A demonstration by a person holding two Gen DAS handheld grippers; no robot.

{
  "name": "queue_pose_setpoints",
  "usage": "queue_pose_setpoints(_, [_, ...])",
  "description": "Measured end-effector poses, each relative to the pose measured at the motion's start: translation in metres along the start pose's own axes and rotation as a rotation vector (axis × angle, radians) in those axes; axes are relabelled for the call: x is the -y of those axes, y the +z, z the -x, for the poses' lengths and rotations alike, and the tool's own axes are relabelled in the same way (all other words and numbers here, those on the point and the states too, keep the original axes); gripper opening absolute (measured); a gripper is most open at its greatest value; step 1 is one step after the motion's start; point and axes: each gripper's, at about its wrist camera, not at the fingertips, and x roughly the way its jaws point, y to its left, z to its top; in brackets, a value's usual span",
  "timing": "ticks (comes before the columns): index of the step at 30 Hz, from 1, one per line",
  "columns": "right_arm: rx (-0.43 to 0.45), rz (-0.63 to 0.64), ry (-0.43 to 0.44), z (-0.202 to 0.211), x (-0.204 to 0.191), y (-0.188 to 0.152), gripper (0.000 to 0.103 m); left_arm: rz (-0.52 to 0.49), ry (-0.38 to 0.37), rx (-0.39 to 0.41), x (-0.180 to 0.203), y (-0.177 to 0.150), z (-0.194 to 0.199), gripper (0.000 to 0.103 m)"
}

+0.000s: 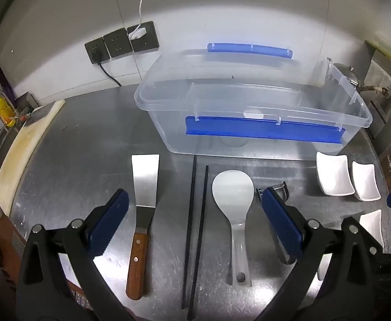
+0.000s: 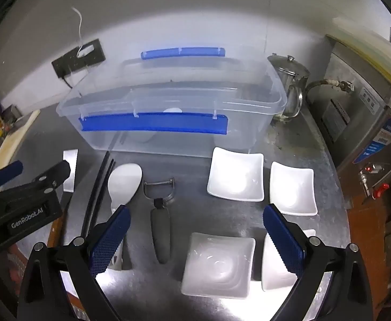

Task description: Organize utensils

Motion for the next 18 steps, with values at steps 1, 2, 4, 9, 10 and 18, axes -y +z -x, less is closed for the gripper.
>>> queue_pose_setpoints(1, [-0.003,0.007,0.004,0.0,0.002,0.0,0.098,-0.001,0.006,-0.003,0.002,0.001,-0.001,0.096])
queue_pose_setpoints(2, [-0.007,0.012,0.01,-0.001,0.004,0.001,0.098,0.0,0.013,-0.008,0.005,0.0,-0.002,0.096])
queue_pose_setpoints(4, [-0.014,0.024,0.026,-0.002,0.006,0.001,0.098,0.007,0.026,-0.012,0.01,-0.001,-0.002,0.096])
queue_pose_setpoints(9, [-0.022,0.076,0.051,-0.005,0.012,-0.002,0.098,0.032,0.06,-0.02,0.021,-0.004,0.001,0.096])
queue_pose_setpoints(10, [-0.025,0.079,0.053,-0.006,0.013,-0.002,0.098,0.037,0.065,-0.018,0.024,-0.005,0.003,0.096])
queue_pose_setpoints(18, [-0.027,0.073,0.059,-0.001,0.02,0.0,0.098,0.032,0.06,-0.011,0.036,-0.007,0.009,0.096])
